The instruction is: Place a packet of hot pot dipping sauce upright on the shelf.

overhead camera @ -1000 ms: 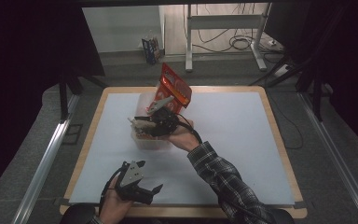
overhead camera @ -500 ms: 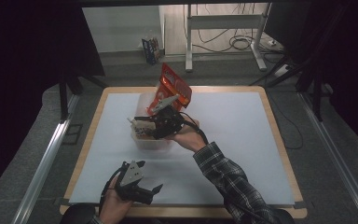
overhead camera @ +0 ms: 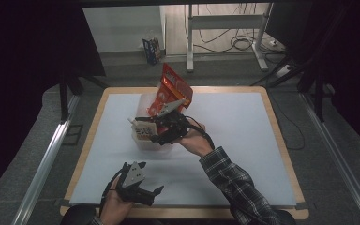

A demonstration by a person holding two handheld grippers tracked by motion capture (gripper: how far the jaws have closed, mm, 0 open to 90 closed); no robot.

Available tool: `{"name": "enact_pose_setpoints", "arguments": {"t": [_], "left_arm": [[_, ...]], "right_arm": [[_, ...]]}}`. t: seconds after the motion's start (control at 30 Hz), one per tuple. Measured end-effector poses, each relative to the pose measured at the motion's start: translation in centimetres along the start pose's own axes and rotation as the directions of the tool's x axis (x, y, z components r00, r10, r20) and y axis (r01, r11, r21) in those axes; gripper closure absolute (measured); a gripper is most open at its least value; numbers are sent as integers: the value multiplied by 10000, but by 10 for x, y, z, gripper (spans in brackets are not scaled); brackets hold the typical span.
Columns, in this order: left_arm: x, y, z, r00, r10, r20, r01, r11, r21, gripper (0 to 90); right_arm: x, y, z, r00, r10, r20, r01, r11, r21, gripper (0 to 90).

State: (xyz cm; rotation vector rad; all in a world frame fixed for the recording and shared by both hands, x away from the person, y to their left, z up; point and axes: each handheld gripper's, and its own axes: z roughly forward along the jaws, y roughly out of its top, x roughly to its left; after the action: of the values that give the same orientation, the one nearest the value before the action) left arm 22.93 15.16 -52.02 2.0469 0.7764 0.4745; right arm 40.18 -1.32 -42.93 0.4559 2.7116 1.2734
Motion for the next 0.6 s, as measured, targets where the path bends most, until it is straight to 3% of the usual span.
{"name": "enact_pose_setpoints", "arguments": {"t": [0.6], "left_arm": [[0,1,0,9999,-59,87,58,9999,93,0]], "right_arm": [[7,-18,-17,10000,54,39,-53,9998,-200,170]]}}
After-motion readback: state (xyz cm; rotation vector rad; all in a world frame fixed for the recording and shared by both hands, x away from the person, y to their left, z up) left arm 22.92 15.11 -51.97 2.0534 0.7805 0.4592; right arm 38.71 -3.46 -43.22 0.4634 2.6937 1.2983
